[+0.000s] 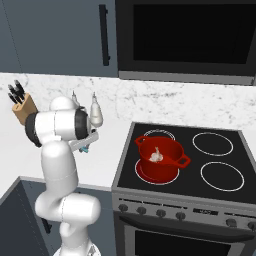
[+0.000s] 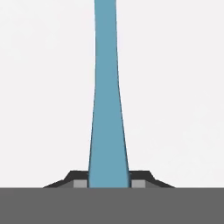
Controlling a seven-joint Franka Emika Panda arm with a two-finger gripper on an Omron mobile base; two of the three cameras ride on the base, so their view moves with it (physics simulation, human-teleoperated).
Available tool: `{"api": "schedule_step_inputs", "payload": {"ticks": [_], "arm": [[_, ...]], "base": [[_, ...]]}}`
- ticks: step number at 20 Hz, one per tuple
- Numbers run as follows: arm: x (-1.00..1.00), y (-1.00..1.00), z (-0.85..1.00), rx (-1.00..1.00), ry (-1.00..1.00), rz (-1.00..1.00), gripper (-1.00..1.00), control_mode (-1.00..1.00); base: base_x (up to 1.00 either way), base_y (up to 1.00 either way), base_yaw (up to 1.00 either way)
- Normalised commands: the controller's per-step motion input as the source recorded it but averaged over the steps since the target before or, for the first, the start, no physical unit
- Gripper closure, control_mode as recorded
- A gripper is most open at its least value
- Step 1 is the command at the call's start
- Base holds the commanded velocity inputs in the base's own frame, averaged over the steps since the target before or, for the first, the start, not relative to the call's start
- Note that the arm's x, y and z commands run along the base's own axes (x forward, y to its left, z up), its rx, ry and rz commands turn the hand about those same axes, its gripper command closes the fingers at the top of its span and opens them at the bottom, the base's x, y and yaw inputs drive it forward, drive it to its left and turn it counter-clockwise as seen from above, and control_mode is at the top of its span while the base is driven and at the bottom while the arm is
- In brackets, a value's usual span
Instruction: Put the garlic and garlic in the pot. Retrieve the spatula and lightly stir the vegetables in the pot.
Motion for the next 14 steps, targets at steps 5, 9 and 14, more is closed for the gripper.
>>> {"api": "schedule_step_inputs", "payload": {"ticks": [5, 9, 14], "arm": [[-0.02, -0.01, -0.24, 0.01, 0.02, 0.00, 1.00, -1.00], [-0.35, -0.08, 0.18, 0.06, -0.16, 0.00, 1.00, -1.00], [-0.49, -0.04, 0.55, 0.04, -0.19, 0.00, 1.00, -1.00]], "base": [[0.00, 0.00, 0.00], [0.00, 0.00, 0.00], [0.00, 0.00, 0.00]]}}
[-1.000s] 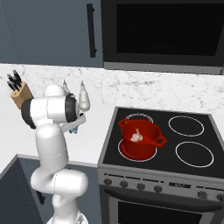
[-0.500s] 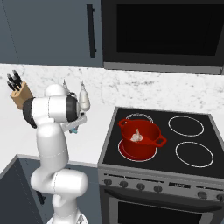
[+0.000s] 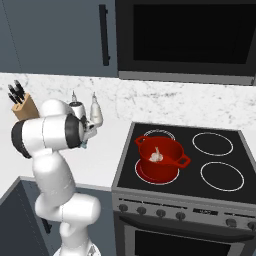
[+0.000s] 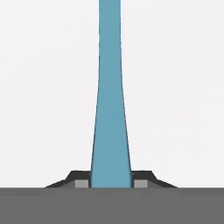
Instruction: Put the garlic and garlic in the pot. Retrieve the spatula and lightly stir the vegetables in the pot.
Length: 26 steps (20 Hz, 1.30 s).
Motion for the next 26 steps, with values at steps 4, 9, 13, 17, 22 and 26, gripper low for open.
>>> {"api": "schedule_step_inputs", "payload": {"ticks": [4, 9, 13, 17, 22, 26], "arm": [[-0.64, -0.11, 0.80, 0.02, -0.07, 0.00, 1.00, -1.00], [-0.81, -0.06, 0.72, -0.01, -0.01, 0.00, 1.00, -1.00], [-0.80, -0.05, 0.77, -0.01, -0.03, 0.00, 1.00, -1.00], [-0.82, -0.21, 0.92, 0.00, -0.05, 0.00, 1.00, -1.00], [-0.82, -0.34, 0.62, 0.00, -0.13, 0.00, 1.00, -1.00], [-0.48, -0.42, 0.26, -0.11, -0.10, -0.05, 1.00, -1.00]], "base": [[0.00, 0.00, 0.00], [0.00, 0.00, 0.00], [0.00, 0.00, 0.00], [0.00, 0.00, 0.00], [0.00, 0.00, 0.00], [0.00, 0.00, 0.00]]}}
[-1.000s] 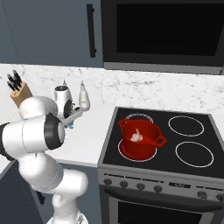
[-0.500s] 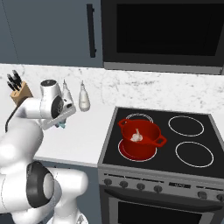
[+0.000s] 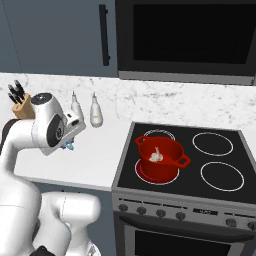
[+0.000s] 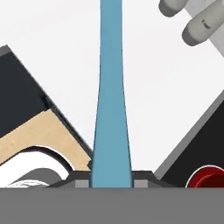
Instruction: Put the garlic and garlic in the pot. Retrieve the spatula and lightly stir the vegetables in the pot.
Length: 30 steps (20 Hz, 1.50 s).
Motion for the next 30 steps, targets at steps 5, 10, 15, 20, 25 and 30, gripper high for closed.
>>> {"api": "schedule_step_inputs", "payload": {"ticks": [5, 10, 15, 20, 25, 30], "arm": [[-0.02, -0.95, 0.43, -0.04, -0.01, -0.10, 1.00, -1.00], [0.01, -1.00, 0.25, 0.00, 0.08, -0.06, 1.00, -1.00], [0.07, -0.87, -0.01, 0.00, 0.00, -0.01, 1.00, -1.00], [0.22, -0.91, 0.00, 0.00, 0.00, -0.03, 1.00, -1.00], [0.06, -0.65, 0.00, -0.07, 0.04, 0.00, 1.00, -1.00], [0.04, -0.10, 0.00, -0.01, 0.00, -0.01, 1.00, -1.00]], "base": [[0.00, 0.00, 0.00], [0.00, 0.00, 0.00], [0.00, 0.00, 0.00], [0.00, 0.00, 0.00], [0.00, 0.00, 0.00], [0.00, 0.00, 0.00]]}}
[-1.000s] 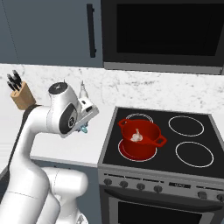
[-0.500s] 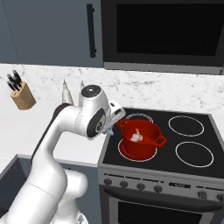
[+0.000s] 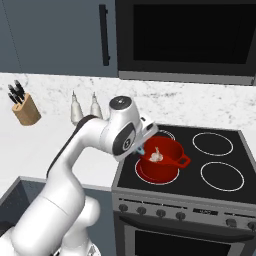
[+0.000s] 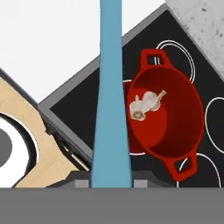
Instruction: Put the garlic and garlic in the pot. Retrieve the spatula and lightly stir the vegetables in the pot.
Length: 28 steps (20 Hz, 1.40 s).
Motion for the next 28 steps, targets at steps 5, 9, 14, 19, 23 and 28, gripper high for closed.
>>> {"api": "schedule_step_inputs", "payload": {"ticks": [5, 9, 14, 19, 23, 28], "arm": [[0.26, -0.26, 0.00, -0.01, 0.00, -0.11, 1.00, -1.00], [0.18, -0.49, 0.00, -0.01, 0.00, -0.13, 1.00, -1.00], [0.05, -0.68, -0.01, -0.05, 0.00, -0.06, 1.00, -1.00], [0.07, -0.52, 0.00, -0.12, 0.01, -0.03, 1.00, -1.00], [0.06, -0.42, 0.00, -0.19, 0.13, 0.00, 1.00, -1.00], [0.06, -0.14, 0.00, -0.21, 0.24, 0.02, 1.00, -1.00]], "base": [[0.00, 0.00, 0.00], [0.00, 0.00, 0.00], [0.00, 0.00, 0.00], [0.00, 0.00, 0.00], [0.00, 0.00, 0.00], [0.00, 0.00, 0.00]]}}
